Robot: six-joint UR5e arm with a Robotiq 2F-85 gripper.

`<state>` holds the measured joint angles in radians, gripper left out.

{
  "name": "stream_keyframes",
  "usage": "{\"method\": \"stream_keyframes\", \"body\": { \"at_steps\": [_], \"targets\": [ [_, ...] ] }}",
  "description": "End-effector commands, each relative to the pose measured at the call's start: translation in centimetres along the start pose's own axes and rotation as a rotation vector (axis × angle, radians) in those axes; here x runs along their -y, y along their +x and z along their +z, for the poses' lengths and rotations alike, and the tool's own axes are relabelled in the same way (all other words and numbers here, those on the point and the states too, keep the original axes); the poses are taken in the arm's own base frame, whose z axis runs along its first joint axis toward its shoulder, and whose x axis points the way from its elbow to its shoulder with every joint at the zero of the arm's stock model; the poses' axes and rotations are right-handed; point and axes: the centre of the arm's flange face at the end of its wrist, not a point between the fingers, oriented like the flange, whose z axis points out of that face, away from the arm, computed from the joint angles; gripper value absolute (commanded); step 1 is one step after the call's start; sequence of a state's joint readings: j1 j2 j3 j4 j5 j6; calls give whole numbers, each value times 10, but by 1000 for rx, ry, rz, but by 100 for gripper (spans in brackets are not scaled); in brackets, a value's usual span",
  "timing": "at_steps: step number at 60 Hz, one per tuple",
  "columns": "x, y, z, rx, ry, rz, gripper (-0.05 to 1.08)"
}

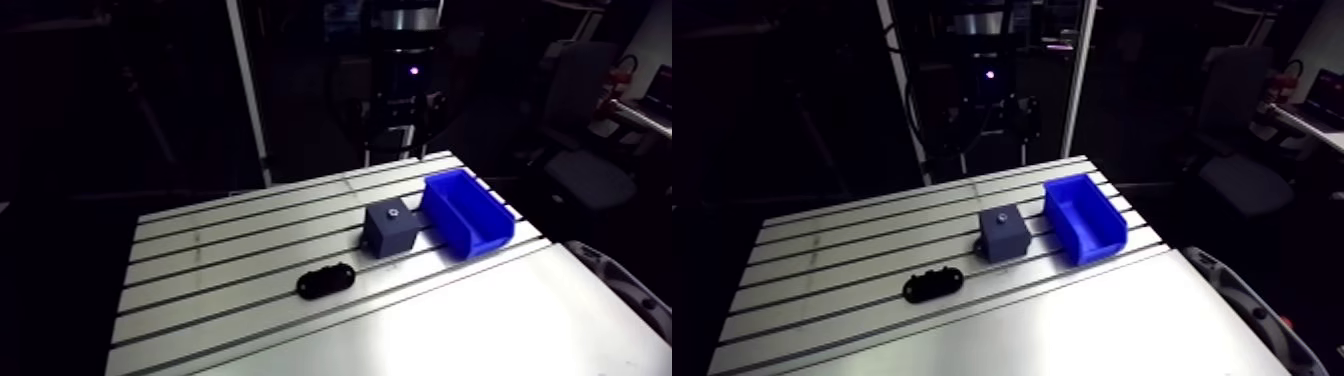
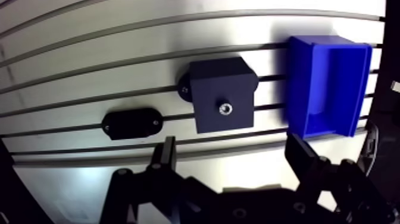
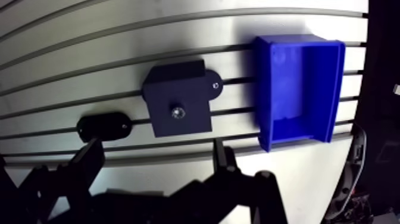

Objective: Pick up the M10 bolt and insert it into the hole until fully seated.

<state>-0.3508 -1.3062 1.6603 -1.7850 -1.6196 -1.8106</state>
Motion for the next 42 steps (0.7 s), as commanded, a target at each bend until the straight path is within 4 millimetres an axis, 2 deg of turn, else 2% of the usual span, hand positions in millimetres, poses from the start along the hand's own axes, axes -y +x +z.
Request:
{"method": "stream_keyframes", "body": {
  "at_steps": [1,12,15,16,20,24,31,34,41,42],
  "targets": [
    [43,-15,-77,-54,-5,-54,0],
    [72,-18,-108,-77,-5,-40,0],
    [89,-20,-118,-80,-5,-64,0],
    [89,-20,-118,-80,-5,-64,0],
    [117,-29,-138,-63,22,-93,0],
    [128,-40,-152,-62,29,-109,0],
    [131,-55,-168,-78,23,-116,0],
    [135,-65,-181,-89,22,-122,0],
    [145,-76,-188,-81,23,-141,1],
    [152,-82,-188,-78,21,-156,1]
  ]
}}
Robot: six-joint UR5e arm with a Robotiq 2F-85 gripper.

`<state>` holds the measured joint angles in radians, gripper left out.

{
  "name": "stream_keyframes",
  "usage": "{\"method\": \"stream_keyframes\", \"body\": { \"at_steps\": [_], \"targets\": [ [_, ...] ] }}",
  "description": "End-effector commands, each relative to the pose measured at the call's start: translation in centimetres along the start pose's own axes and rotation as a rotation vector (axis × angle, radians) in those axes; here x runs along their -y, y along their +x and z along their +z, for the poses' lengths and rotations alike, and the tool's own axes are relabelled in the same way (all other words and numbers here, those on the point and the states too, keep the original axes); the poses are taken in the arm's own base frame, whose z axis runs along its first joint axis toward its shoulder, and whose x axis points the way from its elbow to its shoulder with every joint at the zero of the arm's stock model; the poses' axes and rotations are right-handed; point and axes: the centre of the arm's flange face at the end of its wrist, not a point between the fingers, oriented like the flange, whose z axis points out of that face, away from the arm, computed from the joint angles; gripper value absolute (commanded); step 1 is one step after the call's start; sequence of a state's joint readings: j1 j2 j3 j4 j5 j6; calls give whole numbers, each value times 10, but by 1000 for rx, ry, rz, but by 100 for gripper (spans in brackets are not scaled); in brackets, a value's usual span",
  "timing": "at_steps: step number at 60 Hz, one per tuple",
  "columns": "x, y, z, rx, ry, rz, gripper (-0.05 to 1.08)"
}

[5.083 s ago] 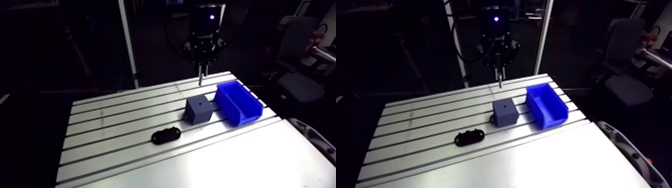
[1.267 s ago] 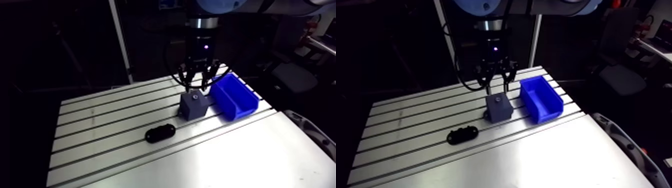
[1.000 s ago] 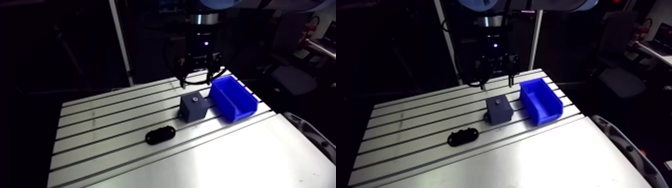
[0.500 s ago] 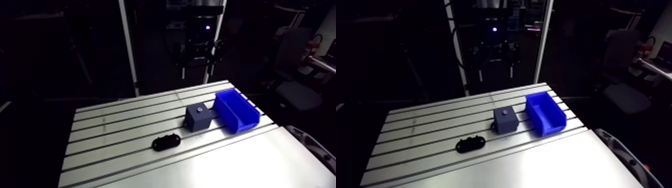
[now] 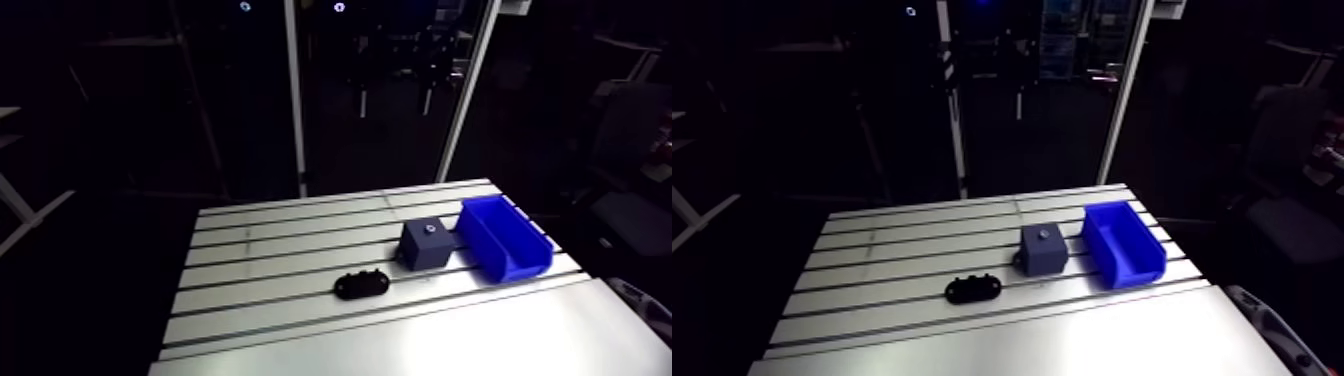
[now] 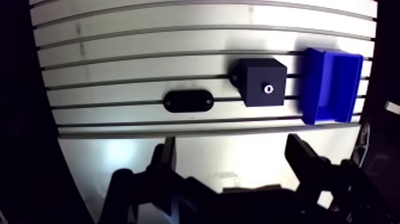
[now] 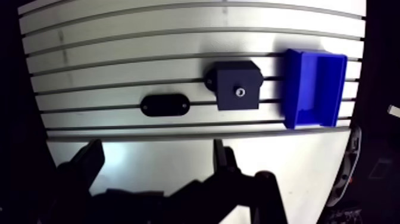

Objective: Pick up the M10 bolt and insert it into the hole until fully seated.

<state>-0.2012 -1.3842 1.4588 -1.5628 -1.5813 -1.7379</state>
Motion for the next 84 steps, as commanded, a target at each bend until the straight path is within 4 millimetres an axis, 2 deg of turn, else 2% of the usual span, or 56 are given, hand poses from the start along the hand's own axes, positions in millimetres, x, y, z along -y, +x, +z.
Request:
{"method": "stream_keyframes", "body": {
  "at_steps": [1,10,22,31,42,84],
  "targets": [
    [68,-48,-73,-13,15,-81,1],
    [77,-57,-72,-10,15,-96,1],
    [76,-72,-78,-21,5,-94,1],
    [76,-78,-69,-4,-2,-94,1],
    [75,-79,-64,2,-14,-94,1],
    [71,-81,-64,0,-33,-91,1]
  ]
}}
